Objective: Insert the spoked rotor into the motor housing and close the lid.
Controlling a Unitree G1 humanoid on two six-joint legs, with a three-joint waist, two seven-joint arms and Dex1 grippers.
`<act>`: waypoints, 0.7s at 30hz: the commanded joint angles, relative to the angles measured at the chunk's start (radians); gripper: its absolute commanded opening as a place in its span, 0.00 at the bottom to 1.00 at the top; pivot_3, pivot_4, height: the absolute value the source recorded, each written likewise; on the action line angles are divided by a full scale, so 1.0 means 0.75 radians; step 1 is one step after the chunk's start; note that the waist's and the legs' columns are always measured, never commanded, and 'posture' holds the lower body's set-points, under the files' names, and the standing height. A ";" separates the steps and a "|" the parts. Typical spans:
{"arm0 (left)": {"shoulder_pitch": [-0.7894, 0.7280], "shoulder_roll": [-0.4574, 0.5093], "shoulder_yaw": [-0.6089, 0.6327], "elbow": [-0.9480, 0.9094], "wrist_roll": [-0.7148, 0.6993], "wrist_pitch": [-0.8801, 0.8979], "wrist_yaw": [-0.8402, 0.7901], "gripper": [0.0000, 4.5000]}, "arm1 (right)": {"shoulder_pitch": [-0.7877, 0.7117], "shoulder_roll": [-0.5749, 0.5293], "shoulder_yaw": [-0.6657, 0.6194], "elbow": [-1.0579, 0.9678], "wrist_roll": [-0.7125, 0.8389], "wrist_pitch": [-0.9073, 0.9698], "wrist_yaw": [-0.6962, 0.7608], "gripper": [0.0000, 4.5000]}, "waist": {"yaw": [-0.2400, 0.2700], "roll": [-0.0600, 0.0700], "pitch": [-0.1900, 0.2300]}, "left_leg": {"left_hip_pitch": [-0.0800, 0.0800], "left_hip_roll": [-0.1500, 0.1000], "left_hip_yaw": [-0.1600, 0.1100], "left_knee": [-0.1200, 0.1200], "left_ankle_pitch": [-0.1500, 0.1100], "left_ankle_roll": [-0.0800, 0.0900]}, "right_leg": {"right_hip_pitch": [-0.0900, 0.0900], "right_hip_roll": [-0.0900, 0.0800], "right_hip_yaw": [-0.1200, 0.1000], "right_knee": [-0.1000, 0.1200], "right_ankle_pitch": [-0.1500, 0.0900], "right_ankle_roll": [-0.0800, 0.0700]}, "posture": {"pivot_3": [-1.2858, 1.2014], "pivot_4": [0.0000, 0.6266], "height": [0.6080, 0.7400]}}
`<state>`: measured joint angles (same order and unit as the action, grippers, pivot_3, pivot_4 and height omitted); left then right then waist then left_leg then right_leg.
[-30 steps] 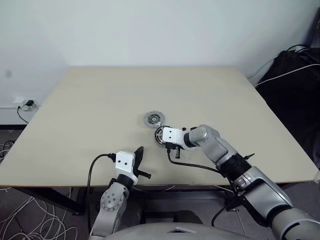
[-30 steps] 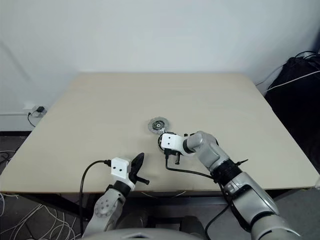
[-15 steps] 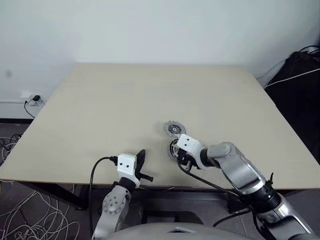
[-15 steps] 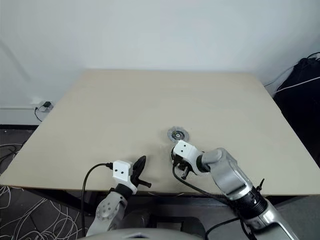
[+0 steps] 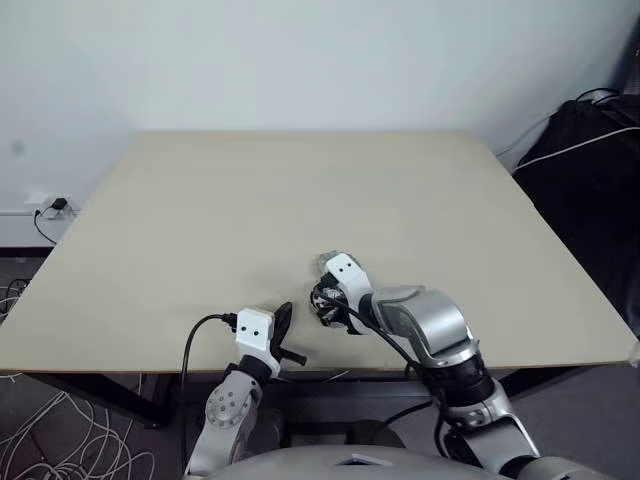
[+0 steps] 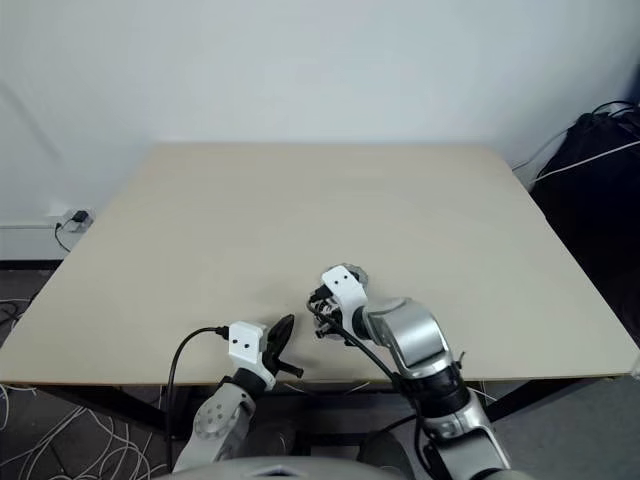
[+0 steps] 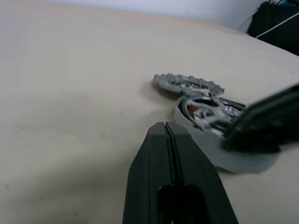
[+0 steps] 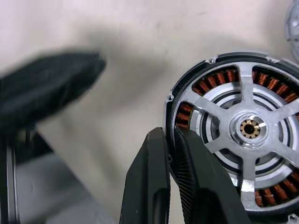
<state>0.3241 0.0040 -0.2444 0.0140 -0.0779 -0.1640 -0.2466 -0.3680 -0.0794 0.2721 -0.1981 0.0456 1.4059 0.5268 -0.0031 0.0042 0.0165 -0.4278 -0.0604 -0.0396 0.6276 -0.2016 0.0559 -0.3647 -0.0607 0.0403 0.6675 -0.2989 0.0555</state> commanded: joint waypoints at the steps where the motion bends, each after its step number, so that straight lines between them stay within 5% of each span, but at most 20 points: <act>1: -0.015 -0.004 0.005 0.008 -0.006 -0.053 -0.011 0.00 | -0.044 0.062 -0.076 0.086 0.001 -0.062 -0.118 0.08 | -0.013 0.001 0.000 | 0.001 0.000 0.000 0.000 0.000 0.000 | 0.000 0.000 0.000 0.000 0.003 0.000 | 0.52 0.00 1.00; 7: -0.032 0.006 0.036 0.069 -0.022 -0.091 -0.034 0.00 | -0.063 0.098 -0.058 0.030 0.081 -0.195 -0.123 0.50 | -0.022 0.011 0.007 | 0.001 0.000 0.000 -0.001 0.000 0.000 | -0.003 -0.007 -0.009 0.000 0.014 0.009 | 0.52 0.00 1.00; 12: -0.052 0.002 0.049 0.140 -0.027 -0.134 -0.057 0.00 | -0.105 -0.150 0.093 -0.057 0.087 -0.441 0.033 0.50 | -0.019 0.014 0.009 | -0.001 0.000 -0.007 -0.001 0.005 -0.008 | -0.007 -0.007 -0.023 -0.001 0.018 0.005 | 0.52 0.00 1.00; 16: -0.064 -0.011 0.046 0.179 -0.016 -0.160 -0.063 0.00 | -0.112 -0.559 0.362 -0.072 -0.146 -1.042 0.241 0.50 | -0.010 0.013 0.009 | -0.003 0.000 -0.012 0.000 0.007 -0.010 | -0.006 -0.003 -0.025 -0.006 0.018 0.000 | 0.52 0.00 1.00; 21: -0.076 -0.019 0.047 0.228 -0.011 -0.194 -0.063 0.00 | -0.113 -0.853 0.468 0.001 -0.256 -1.544 0.484 0.50 | -0.009 0.011 0.009 | -0.004 -0.001 -0.013 0.001 0.007 -0.008 | -0.005 -0.001 -0.023 -0.009 0.015 0.008 | 0.52 0.00 1.00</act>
<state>0.2769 -0.0025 -0.2063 0.1837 -0.0894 -0.2769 -0.2874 -0.4348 -0.7092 0.6253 -0.1906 -0.1300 0.3543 0.8353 -0.0099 0.0126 0.0234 -0.4305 -0.0609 -0.0499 0.6280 -0.1963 0.0499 -0.3686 -0.0613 0.0230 0.6604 -0.2881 0.0620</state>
